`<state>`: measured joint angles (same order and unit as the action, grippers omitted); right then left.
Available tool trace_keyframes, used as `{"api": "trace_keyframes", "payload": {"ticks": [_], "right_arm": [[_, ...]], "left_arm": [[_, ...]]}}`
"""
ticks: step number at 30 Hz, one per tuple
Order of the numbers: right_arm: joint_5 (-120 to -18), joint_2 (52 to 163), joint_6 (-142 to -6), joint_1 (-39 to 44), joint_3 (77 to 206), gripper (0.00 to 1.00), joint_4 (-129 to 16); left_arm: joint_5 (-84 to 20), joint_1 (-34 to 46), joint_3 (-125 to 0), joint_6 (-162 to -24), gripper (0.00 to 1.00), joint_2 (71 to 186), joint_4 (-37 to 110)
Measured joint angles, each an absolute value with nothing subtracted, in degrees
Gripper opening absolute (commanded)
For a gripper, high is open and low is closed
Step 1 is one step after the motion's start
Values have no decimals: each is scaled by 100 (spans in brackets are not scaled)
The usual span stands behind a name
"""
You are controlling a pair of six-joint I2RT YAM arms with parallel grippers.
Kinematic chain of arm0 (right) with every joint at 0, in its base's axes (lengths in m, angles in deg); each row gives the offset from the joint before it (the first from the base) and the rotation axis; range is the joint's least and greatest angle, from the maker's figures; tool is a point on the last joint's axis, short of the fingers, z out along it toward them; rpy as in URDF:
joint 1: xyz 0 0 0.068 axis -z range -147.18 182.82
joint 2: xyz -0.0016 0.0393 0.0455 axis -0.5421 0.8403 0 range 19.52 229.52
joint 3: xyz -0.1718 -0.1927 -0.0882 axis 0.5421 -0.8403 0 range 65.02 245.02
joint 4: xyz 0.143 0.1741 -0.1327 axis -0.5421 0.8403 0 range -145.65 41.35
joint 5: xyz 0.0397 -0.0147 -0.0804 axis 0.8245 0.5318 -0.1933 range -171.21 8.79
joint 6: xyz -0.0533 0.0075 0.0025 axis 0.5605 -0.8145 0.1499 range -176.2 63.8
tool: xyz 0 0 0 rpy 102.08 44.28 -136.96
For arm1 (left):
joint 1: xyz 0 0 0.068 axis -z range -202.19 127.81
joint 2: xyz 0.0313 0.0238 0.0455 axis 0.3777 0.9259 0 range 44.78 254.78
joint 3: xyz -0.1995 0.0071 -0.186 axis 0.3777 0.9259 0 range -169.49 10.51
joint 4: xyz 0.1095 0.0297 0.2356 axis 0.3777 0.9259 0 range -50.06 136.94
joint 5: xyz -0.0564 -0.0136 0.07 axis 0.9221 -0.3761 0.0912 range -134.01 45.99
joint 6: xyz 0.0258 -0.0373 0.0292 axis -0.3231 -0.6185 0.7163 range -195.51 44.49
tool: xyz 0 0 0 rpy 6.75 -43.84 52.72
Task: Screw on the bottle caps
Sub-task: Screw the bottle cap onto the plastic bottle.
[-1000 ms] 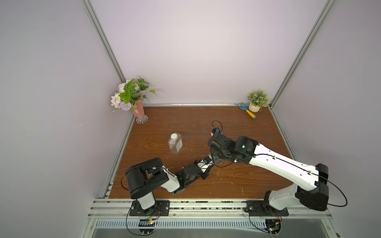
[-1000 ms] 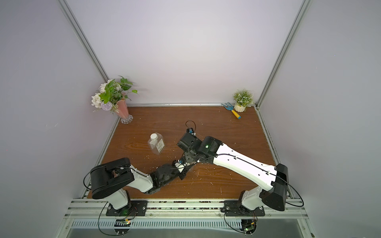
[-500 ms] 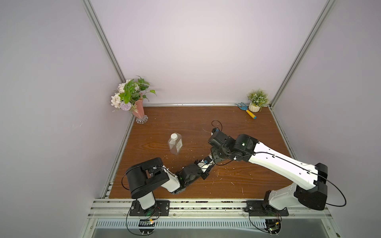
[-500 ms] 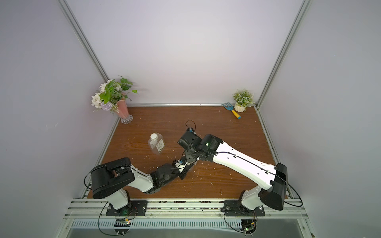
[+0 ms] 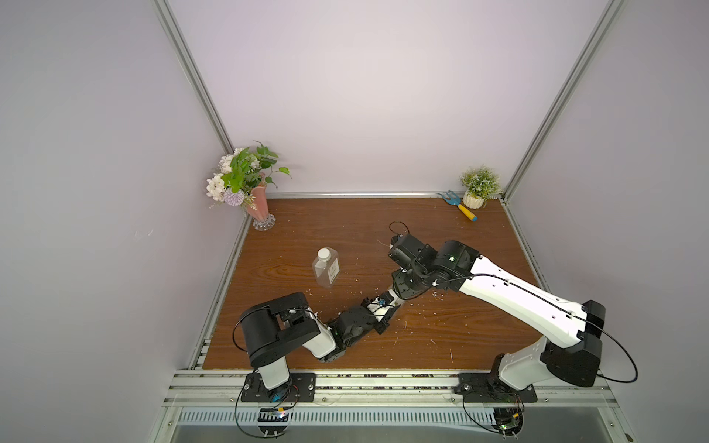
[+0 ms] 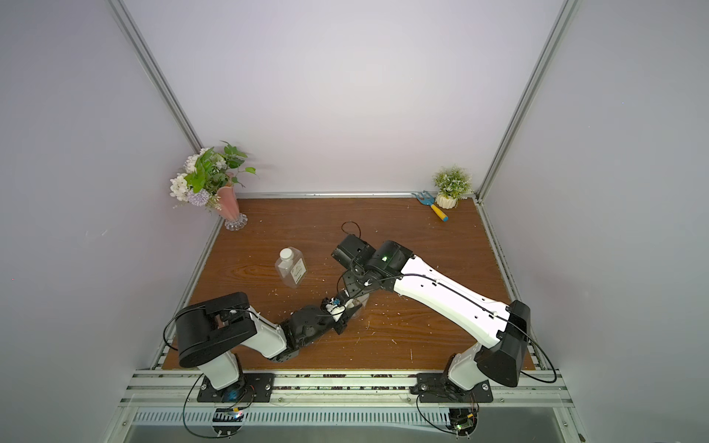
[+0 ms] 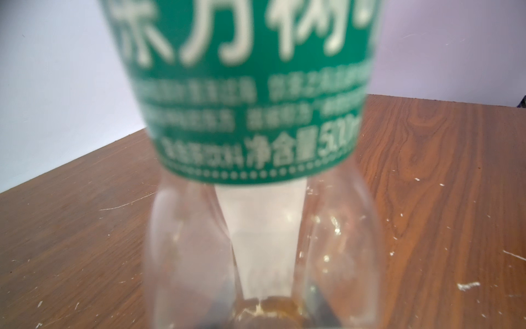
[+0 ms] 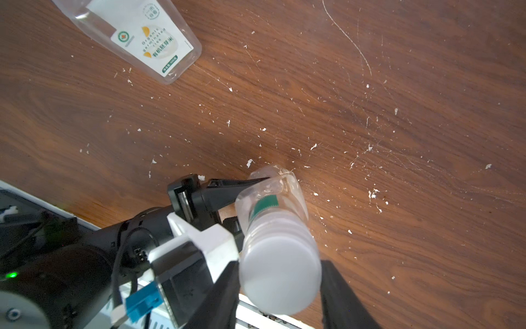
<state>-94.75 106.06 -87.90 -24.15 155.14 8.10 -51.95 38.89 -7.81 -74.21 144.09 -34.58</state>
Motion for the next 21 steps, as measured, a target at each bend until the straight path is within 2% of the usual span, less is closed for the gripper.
{"api": "trace_keyframes", "payload": {"ticks": [11,21], "right_arm": [[-9298,10709,-8445,-2340,15591,46,904],[-9340,10626,-8657,-2336,15412,41,676]], "left_arm": [[-5189,3889,-753,-7384,10,14505,-3596],[-5287,3889,-753,-7506,12,14514,-3605]]}}
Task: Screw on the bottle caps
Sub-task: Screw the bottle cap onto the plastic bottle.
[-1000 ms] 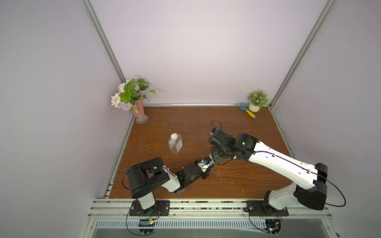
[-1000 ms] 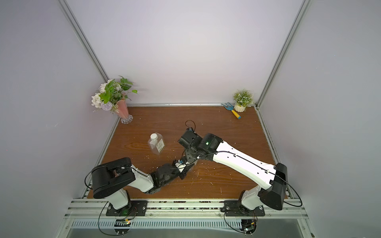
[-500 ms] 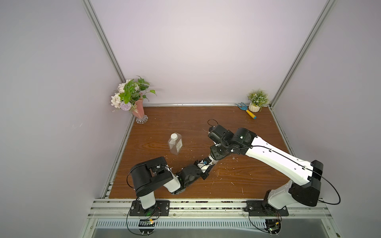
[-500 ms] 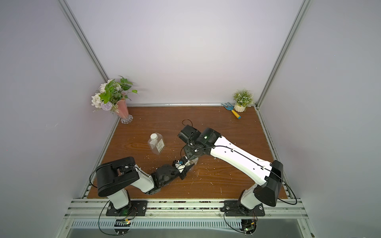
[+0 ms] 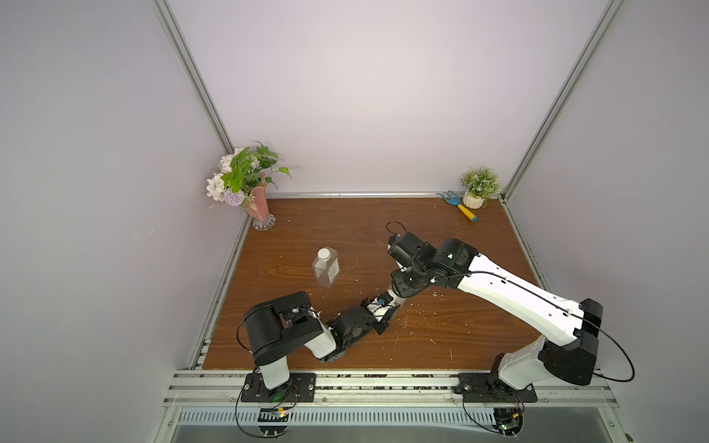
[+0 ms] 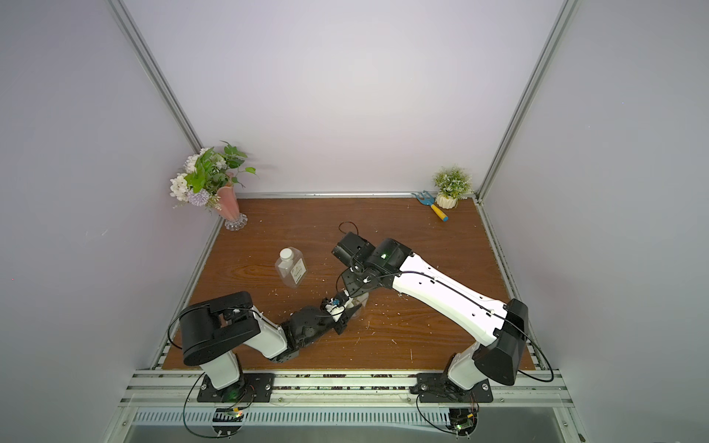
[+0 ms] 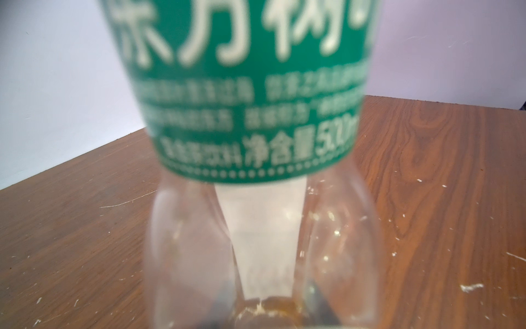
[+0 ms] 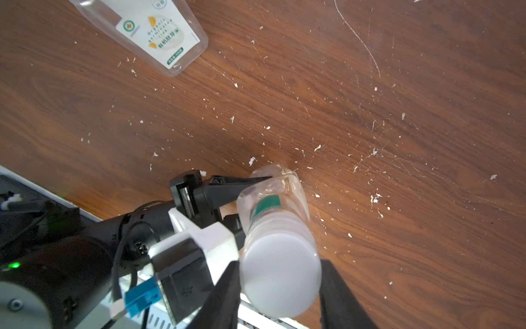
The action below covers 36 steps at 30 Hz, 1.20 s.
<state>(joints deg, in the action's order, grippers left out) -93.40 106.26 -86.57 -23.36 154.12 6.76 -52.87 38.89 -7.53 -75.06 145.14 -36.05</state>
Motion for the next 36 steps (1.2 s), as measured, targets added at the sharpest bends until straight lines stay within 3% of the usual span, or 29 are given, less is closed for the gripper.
{"api": "trace_keyframes", "payload": {"ticks": [28,36], "right_arm": [[-9958,10501,-9599,-2679,14957,45,40],[-10050,10317,-9656,-2723,14618,52,-128]], "left_arm": [[-5632,3972,-838,-7732,11,14632,-3640],[-5678,3981,-838,-7699,11,14632,-3657]]}}
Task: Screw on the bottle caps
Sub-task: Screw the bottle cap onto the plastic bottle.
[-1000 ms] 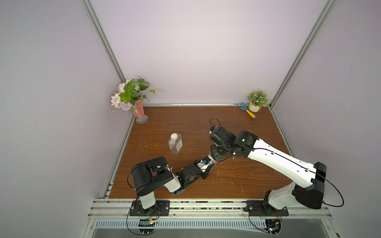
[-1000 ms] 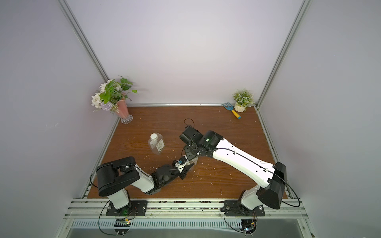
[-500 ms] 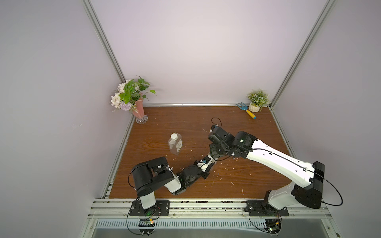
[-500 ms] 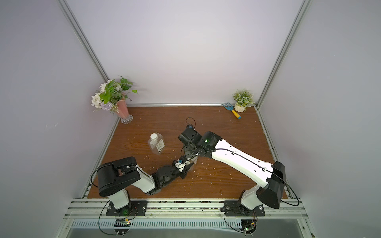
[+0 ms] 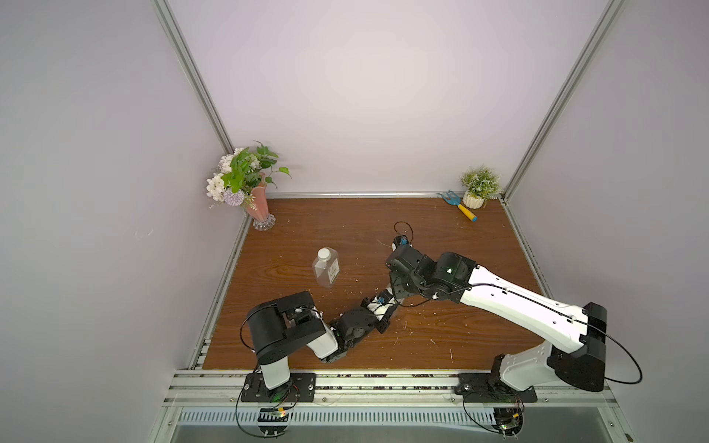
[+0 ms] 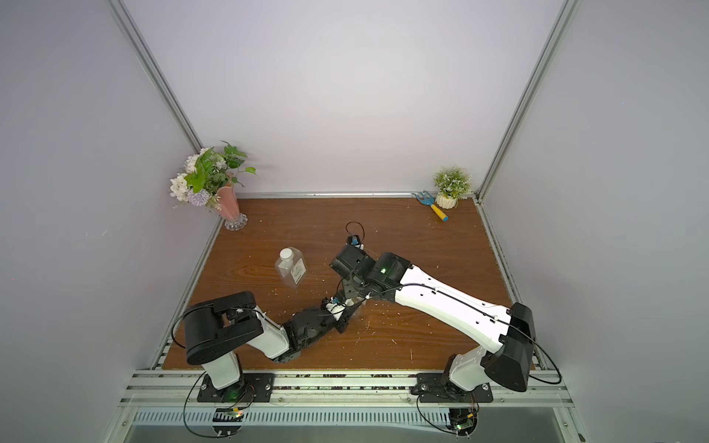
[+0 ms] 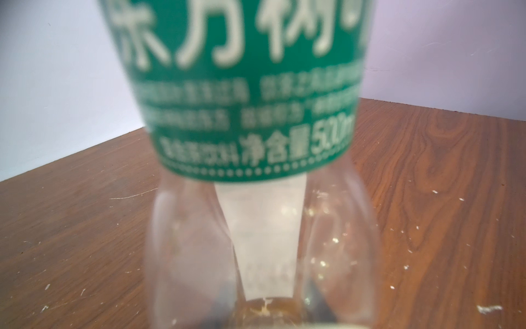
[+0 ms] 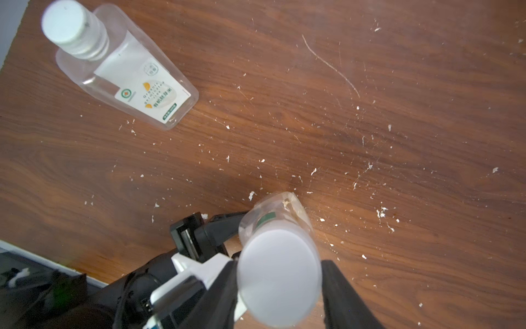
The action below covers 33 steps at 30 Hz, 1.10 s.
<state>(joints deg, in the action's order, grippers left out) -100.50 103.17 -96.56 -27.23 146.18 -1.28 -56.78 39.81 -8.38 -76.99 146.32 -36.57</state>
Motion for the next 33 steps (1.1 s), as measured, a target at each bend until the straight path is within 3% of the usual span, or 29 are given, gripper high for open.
{"api": "trace_keyframes", "payload": {"ticks": [17,33], "right_arm": [[-10009,10077,-9536,-2721,14347,57,-231],[-9821,8735,-8366,-2721,14240,77,-486]], "left_arm": [[-5665,4005,-854,-7675,10,14689,-3762],[-5237,4005,-908,-7679,10,14746,-3826]]}}
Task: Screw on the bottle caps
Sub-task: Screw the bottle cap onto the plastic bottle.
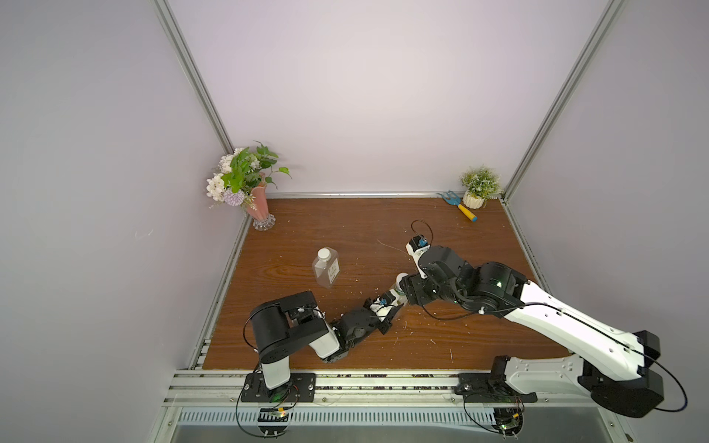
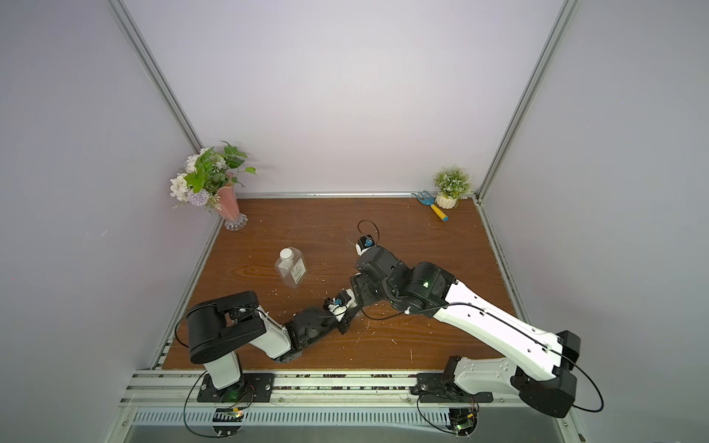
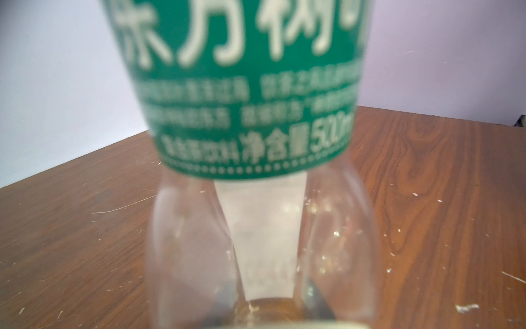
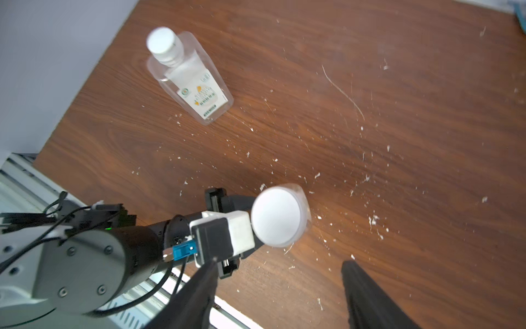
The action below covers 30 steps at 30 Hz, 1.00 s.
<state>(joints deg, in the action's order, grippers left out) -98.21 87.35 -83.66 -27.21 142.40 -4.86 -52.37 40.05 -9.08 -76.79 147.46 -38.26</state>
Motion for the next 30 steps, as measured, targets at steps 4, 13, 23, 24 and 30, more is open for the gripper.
{"api": "trace_keyframes", "payload": {"ticks": [4,13,23,24,30], "right_arm": [[-9606,8127,-7610,-2721,13853,82,-1077],[-9377,7736,-6474,-2714,12811,83,-2137],[-8861,7736,-5923,-2251,12443,81,-2735],[-8789,7727,-5894,-2165,12411,81,-2764],[-8251,7646,-5827,-1877,12227,74,-2888]], "left_arm": [[-4909,3994,-908,-7712,10,14746,-3826],[-4273,3931,-908,-7819,10,14737,-3826],[-3783,3920,-908,-7920,10,14545,-3817],[-3757,3920,-908,-7924,10,14518,-3817],[-3628,3913,-908,-7963,10,14448,-3797]]}}
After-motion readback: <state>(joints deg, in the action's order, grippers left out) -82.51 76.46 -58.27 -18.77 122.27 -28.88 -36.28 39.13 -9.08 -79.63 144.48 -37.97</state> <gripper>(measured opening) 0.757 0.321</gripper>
